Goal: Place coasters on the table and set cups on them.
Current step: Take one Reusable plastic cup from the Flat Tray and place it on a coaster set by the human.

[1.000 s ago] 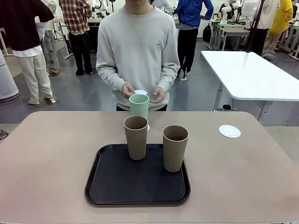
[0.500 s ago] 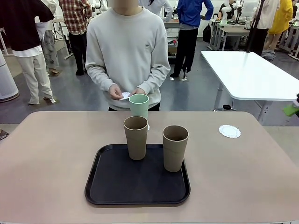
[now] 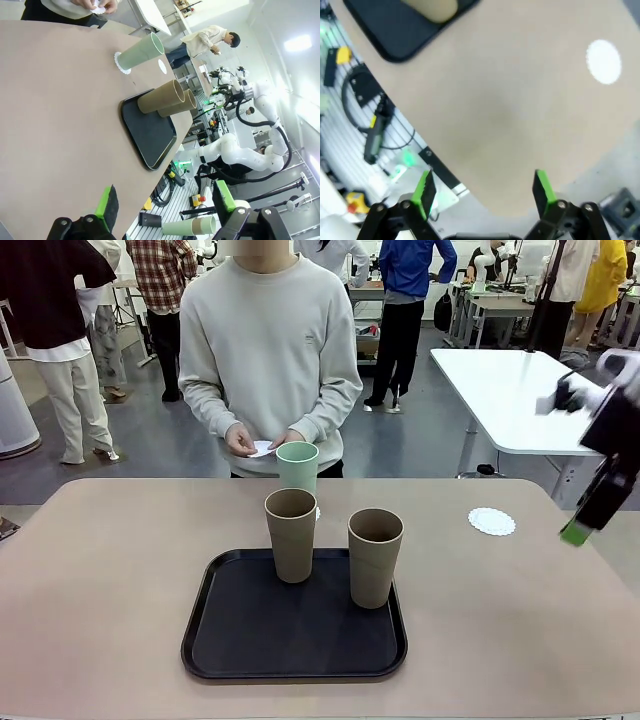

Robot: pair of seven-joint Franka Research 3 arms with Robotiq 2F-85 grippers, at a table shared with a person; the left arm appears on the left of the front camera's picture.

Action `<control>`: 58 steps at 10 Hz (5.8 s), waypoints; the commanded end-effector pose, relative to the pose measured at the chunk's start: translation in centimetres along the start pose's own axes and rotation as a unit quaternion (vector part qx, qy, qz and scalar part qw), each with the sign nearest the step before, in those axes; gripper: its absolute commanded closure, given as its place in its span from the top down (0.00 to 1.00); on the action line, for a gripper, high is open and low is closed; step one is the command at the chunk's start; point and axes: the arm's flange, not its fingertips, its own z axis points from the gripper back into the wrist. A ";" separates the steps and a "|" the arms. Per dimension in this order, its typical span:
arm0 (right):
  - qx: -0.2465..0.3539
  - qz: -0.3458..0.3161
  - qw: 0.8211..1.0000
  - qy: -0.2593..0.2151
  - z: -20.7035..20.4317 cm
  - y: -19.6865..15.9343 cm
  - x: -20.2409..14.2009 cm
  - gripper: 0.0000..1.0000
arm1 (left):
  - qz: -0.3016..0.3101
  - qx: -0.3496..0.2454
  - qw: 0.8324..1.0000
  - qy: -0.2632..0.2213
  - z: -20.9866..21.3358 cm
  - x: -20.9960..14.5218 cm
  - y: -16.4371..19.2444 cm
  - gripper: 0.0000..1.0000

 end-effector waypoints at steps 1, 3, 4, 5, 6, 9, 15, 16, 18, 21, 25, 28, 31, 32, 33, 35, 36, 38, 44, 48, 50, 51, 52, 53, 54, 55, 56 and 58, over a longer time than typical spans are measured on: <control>-0.006 0.047 0.999 0.006 -3.8 1.0 0.7 1.00 | 0.000 -0.001 1.000 0.001 0.2 -0.1 -0.2 1.00; 0.004 0.055 0.998 0.014 -6.5 1.5 1.5 1.00 | 0.000 -0.001 1.000 0.001 0.2 -0.1 -0.2 1.00; 0.006 0.045 0.999 0.016 -2.3 1.0 2.4 1.00 | 0.000 -0.001 1.000 0.001 0.2 -0.1 -0.2 1.00; 0.006 0.045 0.999 0.016 -2.3 1.0 2.4 1.00 | 0.000 -0.001 1.000 0.001 0.2 -0.1 -0.2 1.00; 0.006 0.045 0.999 0.016 -2.3 1.0 2.4 1.00 | 0.000 -0.001 1.000 0.001 0.2 -0.1 -0.2 1.00; 0.165 0.131 0.974 -0.078 -2.4 -1.7 3.9 1.00 | 0.000 -0.001 1.000 0.001 0.2 -0.1 -0.2 1.00; 0.225 0.121 0.883 -0.393 -11.4 -7.4 2.9 1.00 | 0.000 -0.001 1.000 0.001 0.2 -0.1 -0.2 1.00; 0.214 0.104 0.875 -0.421 -12.6 -6.8 2.7 1.00 | 0.000 -0.001 1.000 0.001 0.2 -0.1 -0.2 1.00; 0.183 0.093 0.878 -0.433 -14.7 -5.8 2.0 1.00 | 0.000 -0.001 1.000 0.001 0.2 -0.1 -0.2 1.00; 0.195 0.113 0.877 -0.424 -16.5 -5.7 1.0 1.00 | 0.000 -0.001 1.000 0.001 0.2 -0.1 -0.2 1.00; 0.203 0.098 0.880 -0.419 -15.3 -7.8 2.4 1.00 | 0.000 -0.001 1.000 0.001 0.2 -0.1 -0.2 1.00; 0.212 0.140 0.877 -0.409 -16.7 -7.2 2.4 1.00 | 0.000 -0.001 1.000 0.001 0.2 -0.1 -0.2 1.00; 0.222 0.171 0.865 -0.416 -19.7 -5.8 4.6 1.00 | 0.000 -0.001 1.000 0.001 0.2 -0.1 -0.2 1.00; 0.216 0.182 0.862 -0.421 -20.3 -5.7 5.1 1.00 | 0.000 -0.001 1.000 0.001 0.2 -0.1 -0.2 1.00; 0.206 0.199 0.857 -0.429 -20.7 -5.6 5.6 1.00 | 0.000 -0.001 1.000 0.001 0.2 -0.1 -0.2 1.00; 0.195 0.237 0.832 -0.461 -20.9 -5.6 6.0 1.00 | 0.000 -0.001 1.000 0.001 0.2 -0.1 -0.2 1.00; 0.194 0.239 0.829 -0.467 -20.9 -5.6 6.1 1.00 | 0.000 -0.001 1.000 0.001 0.2 -0.1 -0.2 1.00; 0.205 0.215 0.834 -0.464 -21.4 -5.6 6.6 1.00 | 0.000 -0.001 1.000 0.001 0.2 -0.1 -0.2 1.00; 0.240 0.219 0.830 -0.454 -22.8 -3.5 8.8 1.00 | 0.000 -0.001 1.000 0.001 0.2 -0.1 -0.2 1.00; 0.248 0.257 0.810 -0.464 -23.0 -2.0 10.0 1.00 | 0.000 -0.001 1.000 0.001 0.2 -0.1 -0.2 1.00; 0.255 0.260 0.805 -0.467 -23.3 -1.7 10.6 1.00 | 0.000 -0.001 1.000 0.001 0.2 -0.1 -0.2 1.00; 0.256 0.256 0.806 -0.468 -23.5 -1.8 10.9 1.00 | 0.000 -0.001 1.000 0.001 0.2 -0.1 -0.2 1.00; 0.257 0.248 0.806 -0.471 -23.8 -2.1 11.2 1.00 | 0.000 -0.001 1.000 0.001 0.2 -0.1 -0.2 1.00; 0.258 0.245 0.806 -0.473 -24.1 -2.3 11.3 1.00 | 0.000 -0.001 1.000 0.001 0.2 -0.1 -0.2 1.00; 0.257 0.242 0.806 -0.476 -24.2 -2.5 11.5 1.00 | 0.000 -0.001 1.000 0.001 0.2 -0.1 -0.2 1.00; 0.258 0.240 0.805 -0.478 -24.4 -2.6 11.6 1.00 | 0.000 -0.001 1.000 0.001 0.2 -0.1 -0.2 1.00; 0.260 0.239 0.802 -0.481 -24.4 -2.6 11.8 1.00 | 0.000 -0.001 1.000 0.001 0.2 -0.1 -0.2 1.00; 0.265 0.237 0.800 -0.484 -24.6 -2.4 12.2 1.00 | 0.000 -0.001 1.000 0.001 0.2 -0.1 -0.2 1.00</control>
